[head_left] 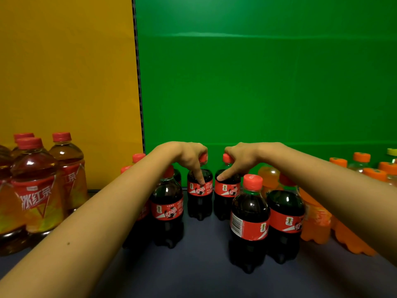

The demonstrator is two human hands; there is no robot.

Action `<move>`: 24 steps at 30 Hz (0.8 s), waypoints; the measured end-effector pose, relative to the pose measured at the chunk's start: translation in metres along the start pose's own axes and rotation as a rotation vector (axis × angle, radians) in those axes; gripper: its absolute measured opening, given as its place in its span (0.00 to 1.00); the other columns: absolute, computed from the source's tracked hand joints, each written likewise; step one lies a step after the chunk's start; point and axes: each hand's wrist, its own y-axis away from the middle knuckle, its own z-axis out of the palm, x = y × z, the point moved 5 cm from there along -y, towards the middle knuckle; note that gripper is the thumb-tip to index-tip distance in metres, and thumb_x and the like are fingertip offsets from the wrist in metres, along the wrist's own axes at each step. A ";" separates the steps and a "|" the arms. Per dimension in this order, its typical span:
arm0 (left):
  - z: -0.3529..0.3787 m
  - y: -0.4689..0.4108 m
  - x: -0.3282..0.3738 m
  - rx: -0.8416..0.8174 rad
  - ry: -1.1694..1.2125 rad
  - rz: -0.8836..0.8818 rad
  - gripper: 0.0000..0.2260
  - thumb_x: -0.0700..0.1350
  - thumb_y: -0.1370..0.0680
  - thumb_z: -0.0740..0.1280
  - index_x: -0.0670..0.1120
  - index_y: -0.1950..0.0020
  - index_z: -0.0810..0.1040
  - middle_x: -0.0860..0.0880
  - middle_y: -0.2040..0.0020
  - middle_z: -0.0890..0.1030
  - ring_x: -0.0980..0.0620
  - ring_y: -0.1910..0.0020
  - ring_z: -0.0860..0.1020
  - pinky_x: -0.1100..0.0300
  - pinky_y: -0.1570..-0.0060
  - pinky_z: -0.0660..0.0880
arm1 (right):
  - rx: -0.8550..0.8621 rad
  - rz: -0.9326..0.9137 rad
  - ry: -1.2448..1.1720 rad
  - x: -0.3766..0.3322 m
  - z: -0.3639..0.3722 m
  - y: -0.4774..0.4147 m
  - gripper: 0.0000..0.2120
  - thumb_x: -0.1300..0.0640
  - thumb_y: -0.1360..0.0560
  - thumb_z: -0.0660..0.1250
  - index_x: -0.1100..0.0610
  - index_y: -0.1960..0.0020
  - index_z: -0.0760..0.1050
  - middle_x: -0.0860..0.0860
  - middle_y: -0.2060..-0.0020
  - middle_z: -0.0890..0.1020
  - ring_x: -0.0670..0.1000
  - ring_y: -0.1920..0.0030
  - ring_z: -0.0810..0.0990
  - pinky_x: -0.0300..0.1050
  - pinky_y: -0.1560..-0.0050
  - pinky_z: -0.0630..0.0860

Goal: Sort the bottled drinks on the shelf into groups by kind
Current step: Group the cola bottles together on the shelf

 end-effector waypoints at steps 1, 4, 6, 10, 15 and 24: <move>0.000 0.000 0.000 0.000 0.003 0.004 0.26 0.46 0.34 0.76 0.43 0.41 0.70 0.49 0.49 0.71 0.49 0.52 0.71 0.60 0.56 0.68 | 0.002 -0.002 0.002 -0.002 0.000 -0.001 0.34 0.34 0.33 0.67 0.60 0.41 0.68 0.56 0.44 0.76 0.56 0.49 0.76 0.44 0.52 0.71; 0.001 -0.001 0.000 0.003 0.004 0.023 0.26 0.45 0.33 0.76 0.43 0.39 0.69 0.49 0.49 0.71 0.50 0.52 0.70 0.63 0.63 0.68 | 0.000 0.001 -0.025 -0.005 0.000 -0.001 0.33 0.35 0.33 0.68 0.59 0.42 0.66 0.54 0.49 0.74 0.54 0.53 0.76 0.44 0.54 0.72; 0.000 0.001 0.000 0.006 -0.014 0.009 0.29 0.46 0.33 0.76 0.43 0.37 0.68 0.47 0.43 0.72 0.49 0.49 0.71 0.62 0.55 0.71 | -0.021 0.003 -0.109 -0.005 0.000 0.002 0.30 0.37 0.32 0.68 0.58 0.44 0.64 0.53 0.53 0.73 0.53 0.58 0.77 0.43 0.59 0.74; -0.007 0.016 0.009 0.256 -0.138 0.058 0.29 0.49 0.31 0.74 0.41 0.35 0.68 0.44 0.37 0.72 0.45 0.39 0.72 0.54 0.40 0.70 | 0.060 -0.011 -0.142 0.003 -0.014 0.026 0.28 0.38 0.27 0.61 0.58 0.38 0.66 0.54 0.57 0.79 0.53 0.58 0.80 0.44 0.57 0.76; 0.009 0.074 0.038 0.749 0.225 0.243 0.10 0.49 0.24 0.65 0.44 0.49 0.76 0.48 0.51 0.80 0.48 0.51 0.78 0.53 0.49 0.73 | 0.301 -0.075 -0.280 0.025 -0.022 0.083 0.17 0.45 0.23 0.59 0.55 0.42 0.72 0.54 0.50 0.83 0.52 0.52 0.81 0.43 0.49 0.74; 0.121 0.098 0.073 0.445 0.867 0.213 0.34 0.61 0.41 0.76 0.58 0.39 0.65 0.63 0.43 0.74 0.68 0.46 0.74 0.71 0.47 0.72 | 0.634 -0.030 -0.914 0.040 0.055 0.151 0.27 0.39 0.29 0.54 0.47 0.32 0.59 0.43 0.44 0.74 0.36 0.47 0.75 0.40 0.41 0.68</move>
